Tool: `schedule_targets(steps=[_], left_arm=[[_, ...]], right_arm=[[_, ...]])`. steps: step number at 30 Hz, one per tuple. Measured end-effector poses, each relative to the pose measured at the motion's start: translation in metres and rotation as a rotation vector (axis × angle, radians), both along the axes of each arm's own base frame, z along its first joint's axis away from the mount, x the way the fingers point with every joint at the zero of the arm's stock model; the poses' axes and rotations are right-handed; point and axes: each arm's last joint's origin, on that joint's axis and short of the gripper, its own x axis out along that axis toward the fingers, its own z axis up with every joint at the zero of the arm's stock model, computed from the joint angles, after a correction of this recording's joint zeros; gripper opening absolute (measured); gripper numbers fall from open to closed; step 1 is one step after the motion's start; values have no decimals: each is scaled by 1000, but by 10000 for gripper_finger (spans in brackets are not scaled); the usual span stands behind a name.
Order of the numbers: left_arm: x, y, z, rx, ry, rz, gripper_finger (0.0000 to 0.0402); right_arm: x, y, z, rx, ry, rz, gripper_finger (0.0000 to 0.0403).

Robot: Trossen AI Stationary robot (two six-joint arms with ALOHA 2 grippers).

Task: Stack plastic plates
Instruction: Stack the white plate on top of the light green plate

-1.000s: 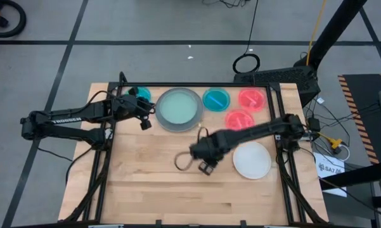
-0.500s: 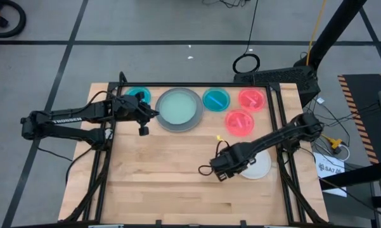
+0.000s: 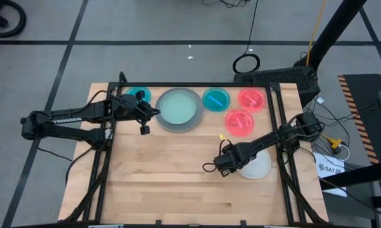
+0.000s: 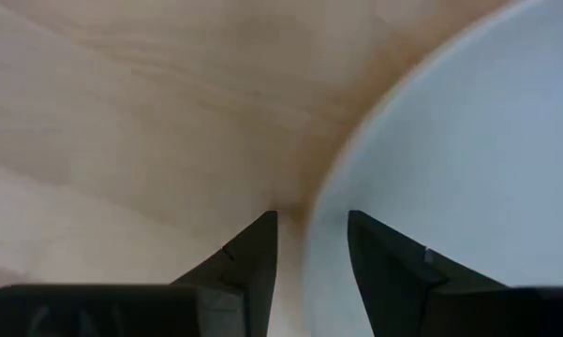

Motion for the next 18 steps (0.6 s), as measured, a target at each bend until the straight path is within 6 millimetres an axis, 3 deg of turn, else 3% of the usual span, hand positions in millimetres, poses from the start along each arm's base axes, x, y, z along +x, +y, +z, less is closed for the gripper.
schedule_targets(steps=[12, 18], left_arm=[[0, 0, 0, -29, -11, 21, 30], [0, 0, 0, -34, -13, 24, 30]], right_arm=[[0, -3, -5, -27, -38, 19, 30], [3, -1, 18, -16, -29, 52, 8]])
